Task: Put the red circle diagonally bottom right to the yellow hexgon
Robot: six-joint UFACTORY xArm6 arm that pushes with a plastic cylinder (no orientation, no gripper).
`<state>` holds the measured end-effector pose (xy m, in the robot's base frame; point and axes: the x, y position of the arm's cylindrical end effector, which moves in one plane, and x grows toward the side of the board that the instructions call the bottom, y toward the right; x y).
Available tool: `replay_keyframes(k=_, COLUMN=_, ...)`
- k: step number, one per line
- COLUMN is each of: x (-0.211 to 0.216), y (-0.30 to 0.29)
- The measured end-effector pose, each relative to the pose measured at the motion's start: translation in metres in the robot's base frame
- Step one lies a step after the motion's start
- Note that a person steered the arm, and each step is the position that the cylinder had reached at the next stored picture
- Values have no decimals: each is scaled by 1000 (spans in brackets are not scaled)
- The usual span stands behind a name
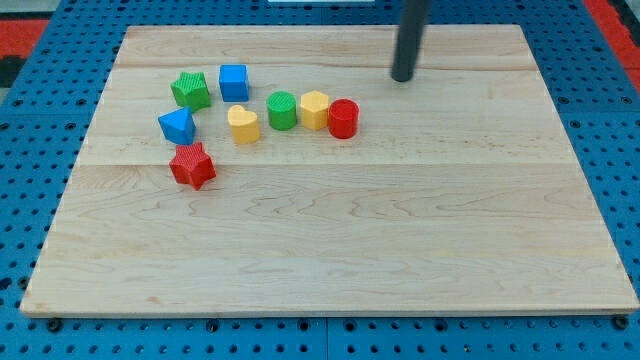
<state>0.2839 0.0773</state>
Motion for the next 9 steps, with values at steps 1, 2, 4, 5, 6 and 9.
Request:
replay_keyframes(k=1, x=16, y=-34)
replay_keyframes(k=2, x=58, y=-50)
replay_keyframes(k=4, x=122, y=-71)
replay_keyframes(k=5, x=143, y=-58)
replay_keyframes(k=6, x=146, y=-41)
replay_keyframes(k=9, x=175, y=25)
